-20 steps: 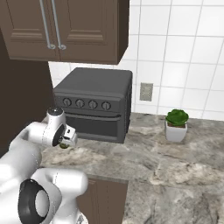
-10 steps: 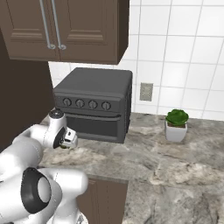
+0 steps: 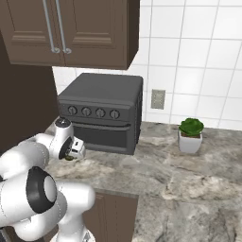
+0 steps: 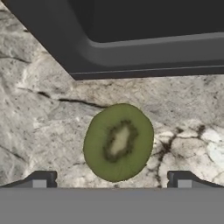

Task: Place the kiwi in the correct fridge rack based on whether it is a fruit or vegetable. Finally, close the fridge door.

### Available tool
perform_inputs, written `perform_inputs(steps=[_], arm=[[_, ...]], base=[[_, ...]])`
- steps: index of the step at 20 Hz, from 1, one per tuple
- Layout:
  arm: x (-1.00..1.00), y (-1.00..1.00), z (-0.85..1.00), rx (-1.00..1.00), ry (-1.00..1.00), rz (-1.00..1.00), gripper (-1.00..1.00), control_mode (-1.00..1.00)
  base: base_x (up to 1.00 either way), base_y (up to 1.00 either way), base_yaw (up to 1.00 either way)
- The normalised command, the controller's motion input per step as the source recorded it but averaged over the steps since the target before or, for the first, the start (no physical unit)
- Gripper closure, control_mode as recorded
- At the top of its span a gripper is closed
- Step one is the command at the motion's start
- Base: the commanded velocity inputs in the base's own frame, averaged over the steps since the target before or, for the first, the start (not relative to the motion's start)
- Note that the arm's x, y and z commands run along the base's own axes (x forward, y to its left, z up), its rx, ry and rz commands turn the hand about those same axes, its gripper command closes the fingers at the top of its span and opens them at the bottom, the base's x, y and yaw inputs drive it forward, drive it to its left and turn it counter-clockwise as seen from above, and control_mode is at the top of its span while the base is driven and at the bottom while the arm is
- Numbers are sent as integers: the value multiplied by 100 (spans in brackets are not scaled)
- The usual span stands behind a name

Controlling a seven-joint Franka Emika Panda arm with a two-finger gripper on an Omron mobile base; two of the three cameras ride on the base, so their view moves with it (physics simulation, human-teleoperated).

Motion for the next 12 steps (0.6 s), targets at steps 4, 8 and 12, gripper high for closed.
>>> perform_inputs(steps=[4,8,12], arm=[[12,0,-12,0,0,0,-100,-100],[8,0,-18,0,0,0,-100,-100],[0,0,-24,0,0,0,-100,-100]], base=[[0,0,0],[0,0,0],[0,0,0]])
